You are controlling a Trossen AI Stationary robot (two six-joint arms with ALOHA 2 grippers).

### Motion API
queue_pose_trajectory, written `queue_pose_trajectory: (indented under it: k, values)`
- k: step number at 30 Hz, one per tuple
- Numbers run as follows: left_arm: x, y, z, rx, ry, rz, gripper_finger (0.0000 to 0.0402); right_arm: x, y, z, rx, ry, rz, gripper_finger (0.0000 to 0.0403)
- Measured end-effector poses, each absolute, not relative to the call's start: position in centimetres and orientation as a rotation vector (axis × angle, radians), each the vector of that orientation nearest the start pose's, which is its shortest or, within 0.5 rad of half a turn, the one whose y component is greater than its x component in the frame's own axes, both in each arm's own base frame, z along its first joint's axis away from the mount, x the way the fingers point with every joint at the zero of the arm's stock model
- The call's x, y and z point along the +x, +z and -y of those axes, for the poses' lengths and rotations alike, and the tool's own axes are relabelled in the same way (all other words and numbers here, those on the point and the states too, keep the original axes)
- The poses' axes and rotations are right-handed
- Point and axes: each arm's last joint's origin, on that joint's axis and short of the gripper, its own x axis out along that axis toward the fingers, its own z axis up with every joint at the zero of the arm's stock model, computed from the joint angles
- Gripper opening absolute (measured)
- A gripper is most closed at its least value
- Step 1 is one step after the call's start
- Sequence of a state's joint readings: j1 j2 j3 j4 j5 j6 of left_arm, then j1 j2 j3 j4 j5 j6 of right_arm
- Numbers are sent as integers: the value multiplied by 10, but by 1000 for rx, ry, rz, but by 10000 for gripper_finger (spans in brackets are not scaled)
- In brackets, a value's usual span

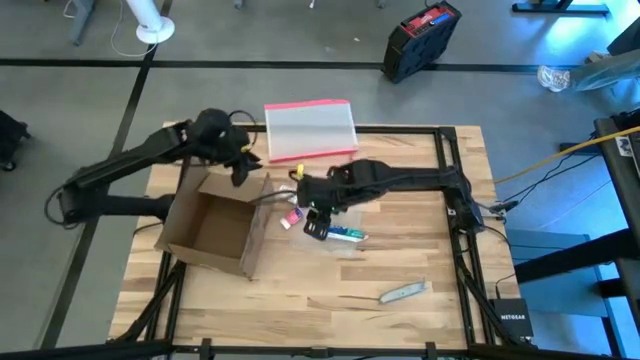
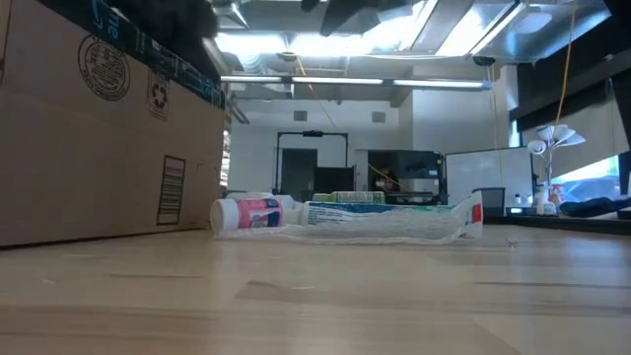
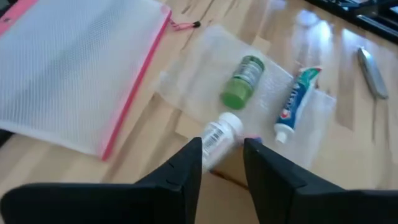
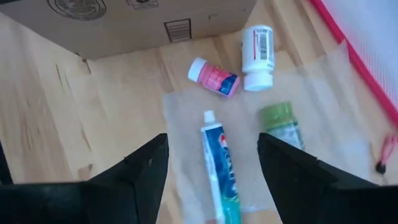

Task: Unpack boxes
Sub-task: Open the transparent zip bag

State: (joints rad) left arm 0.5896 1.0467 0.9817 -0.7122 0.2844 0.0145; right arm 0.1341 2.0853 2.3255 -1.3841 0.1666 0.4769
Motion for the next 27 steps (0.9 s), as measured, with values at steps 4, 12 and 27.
queue_pose_trajectory:
  k: [4,12,27]
  values:
    - [187,293,-136,-347,252,-708,109,405,362,-72,292,-369,-1083,239]
    - [215,255,-179,-373,190,-801,109,388,360,-114,394,-522,-1058,239]
    - [272,217,-234,-270,215,-1043,109,340,344,-206,584,-673,-1038,239]
